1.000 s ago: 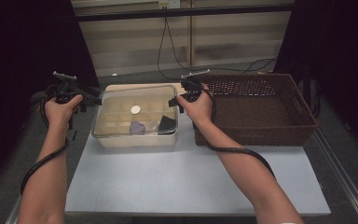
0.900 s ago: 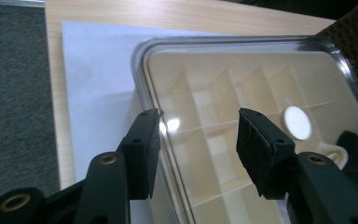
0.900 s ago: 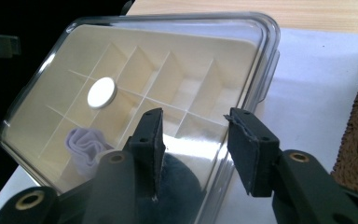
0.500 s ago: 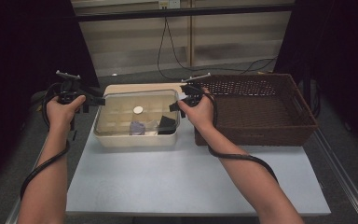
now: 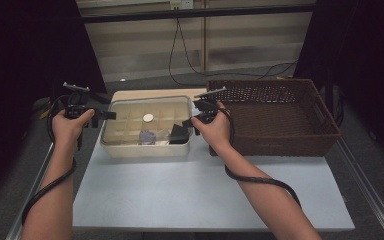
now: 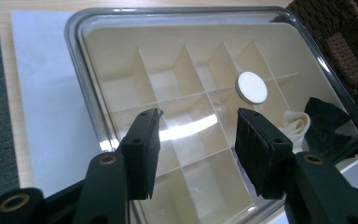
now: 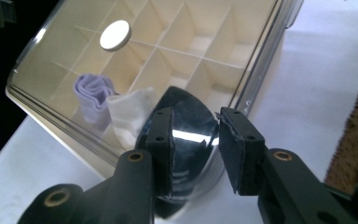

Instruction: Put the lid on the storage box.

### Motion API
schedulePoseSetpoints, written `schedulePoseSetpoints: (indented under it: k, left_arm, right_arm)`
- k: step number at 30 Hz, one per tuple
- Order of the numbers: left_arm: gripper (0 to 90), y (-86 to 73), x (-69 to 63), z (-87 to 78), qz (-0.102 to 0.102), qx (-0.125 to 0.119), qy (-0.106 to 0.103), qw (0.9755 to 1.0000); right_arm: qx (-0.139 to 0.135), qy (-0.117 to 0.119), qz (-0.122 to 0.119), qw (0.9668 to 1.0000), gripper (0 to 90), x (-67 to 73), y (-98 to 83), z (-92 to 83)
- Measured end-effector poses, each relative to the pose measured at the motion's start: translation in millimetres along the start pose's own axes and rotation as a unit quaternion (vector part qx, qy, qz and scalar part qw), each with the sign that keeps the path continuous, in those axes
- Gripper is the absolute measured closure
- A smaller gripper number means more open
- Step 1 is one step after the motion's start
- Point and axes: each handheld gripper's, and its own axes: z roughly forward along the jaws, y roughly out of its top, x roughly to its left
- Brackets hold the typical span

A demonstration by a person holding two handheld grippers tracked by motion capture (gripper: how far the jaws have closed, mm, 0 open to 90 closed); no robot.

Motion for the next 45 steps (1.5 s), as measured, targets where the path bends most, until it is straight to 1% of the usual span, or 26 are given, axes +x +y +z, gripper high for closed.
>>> schedulePoseSetpoints:
  k: [3,4,6,8,9,10,15,17,18,20,22,23,24,25,27,28,29,30,32,34,37,39,40,41,44,45]
  left_arm:
    - [50.3,-2.5,-2.3,2.1,0.006,0.004,-0.004,1.0000]
    - [50.3,-3.7,-4.3,3.2,0.003,0.001,-0.007,1.0000]
    - [50.2,-4.8,-6.5,4.0,0.008,0.005,-0.010,0.9999]
    - [50.2,-6.4,-8.8,4.9,0.010,0.004,-0.010,0.9999]
    - [50.3,-7.0,-10.0,5.3,0.005,0.002,-0.013,0.9999]
    - [50.3,-7.5,-10.0,5.4,0.012,0.007,-0.012,0.9998]
    - [50.5,-12.2,-15.4,10.9,0.009,0.007,-0.017,0.9998]
    - [50.5,-14.6,-16.5,12.6,0.016,0.015,-0.017,0.9996]
    - [50.4,-15.5,-17.5,13.6,0.011,0.011,-0.019,0.9997]
    - [50.4,-17.7,-18.4,14.4,0.013,0.015,-0.019,0.9996]
    - [50.3,-18.6,-18.6,14.0,0.015,0.015,-0.020,0.9996]
    - [50.2,-19.2,-19.2,13.8,0.013,0.014,-0.018,0.9997]
    - [51.2,-19.7,-19.4,13.8,0.009,0.016,-0.021,0.9996]
    - [55.6,-20.1,-19.1,13.1,0.011,0.019,-0.024,0.9995]
    - [57.1,-21.1,-18.9,12.4,0.013,0.015,-0.017,0.9997]
    - [57.6,-21.3,-17.9,11.4,0.017,0.021,-0.017,0.9995]
    - [58.4,-21.8,-17.9,11.3,0.012,0.016,-0.012,0.9997]
    - [58.4,-22.2,-16.1,9.9,0.014,0.017,-0.008,0.9997]
    - [57.4,-23.1,-12.9,6.9,0.007,0.014,-0.007,0.9999]
    - [55.4,-23.9,-9.8,5.1,0.010,0.015,-0.004,0.9998]
    - [50.4,-25.3,-5.1,2.6,0.005,0.014,-0.002,0.9999]
    - [47.9,-25.3,-1.5,1.0,0.005,0.014,0.001,0.9999]
    - [46.7,-25.8,-0.4,0.6,-0.002,0.011,-0.001,0.9999]
    - [45.1,-25.9,1.6,0.2,0.000,0.011,0.004,0.9999]
    - [43.2,-26.9,5.3,0.2,-0.007,0.012,0.002,0.9999]
    - [42.4,-27.0,7.4,-0.2,-0.003,0.014,0.005,0.9999]
  right_arm:
    - [0.000,-0.002,0.000,1.0000,66.0,2.0,-3.1,-2.5]
    - [0.005,0.000,-0.002,1.0000,66.0,2.6,-3.9,-2.3]
    - [0.005,-0.006,-0.010,0.9999,66.4,4.5,-6.5,-2.9]
    - [0.005,0.002,-0.007,1.0000,68.4,5.3,-8.2,-4.0]
    - [0.009,0.005,-0.011,0.9999,69.7,6.3,-10.0,-4.6]
    - [0.010,0.007,-0.013,0.9998,69.8,7.1,-11.2,-5.0]
    - [0.022,0.009,-0.024,0.9994,70.8,13.4,-19.5,-6.9]
    - [0.024,0.010,-0.028,0.9993,72.4,15.1,-23.5,-6.1]
    - [0.025,0.012,-0.028,0.9992,73.0,15.6,-24.9,-6.5]
    - [0.037,0.020,-0.022,0.9989,73.6,16.3,-26.4,-6.3]
    - [0.038,0.022,-0.028,0.9987,72.5,17.8,-29.4,-4.8]
    - [0.039,0.022,-0.024,0.9987,71.0,18.4,-29.9,-5.3]
    - [0.033,0.022,-0.024,0.9989,71.0,18.5,-30.1,-6.0]
    - [0.035,0.023,-0.022,0.9989,71.6,19.0,-29.1,-7.4]
    - [0.034,0.023,-0.022,0.9989,71.9,18.8,-28.2,-9.5]
    - [0.033,0.022,-0.022,0.9990,71.5,18.7,-28.0,-10.1]
    - [0.031,0.021,-0.022,0.9991,70.9,18.3,-27.7,-11.1]
    - [0.029,0.023,-0.021,0.9991,70.0,18.0,-27.3,-12.2]
    - [0.020,0.017,-0.017,0.9995,67.4,17.1,-24.9,-15.3]
    - [0.015,0.017,-0.011,0.9997,65.6,15.8,-21.6,-16.8]
    - [0.016,0.004,-0.013,0.9998,60.1,16.2,-16.6,-15.3]
    - [0.013,-0.003,-0.010,0.9999,58.7,16.3,-13.5,-14.7]
    - [0.014,-0.005,-0.007,0.9999,56.6,16.2,-11.6,-14.1]
    - [0.011,-0.007,-0.006,0.9999,54.0,15.7,-9.9,-13.2]
    - [0.014,-0.025,-0.002,0.9996,48.4,15.7,-6.4,-10.0]
    - [0.015,-0.026,-0.004,0.9996,46.3,15.8,-6.0,-9.0]
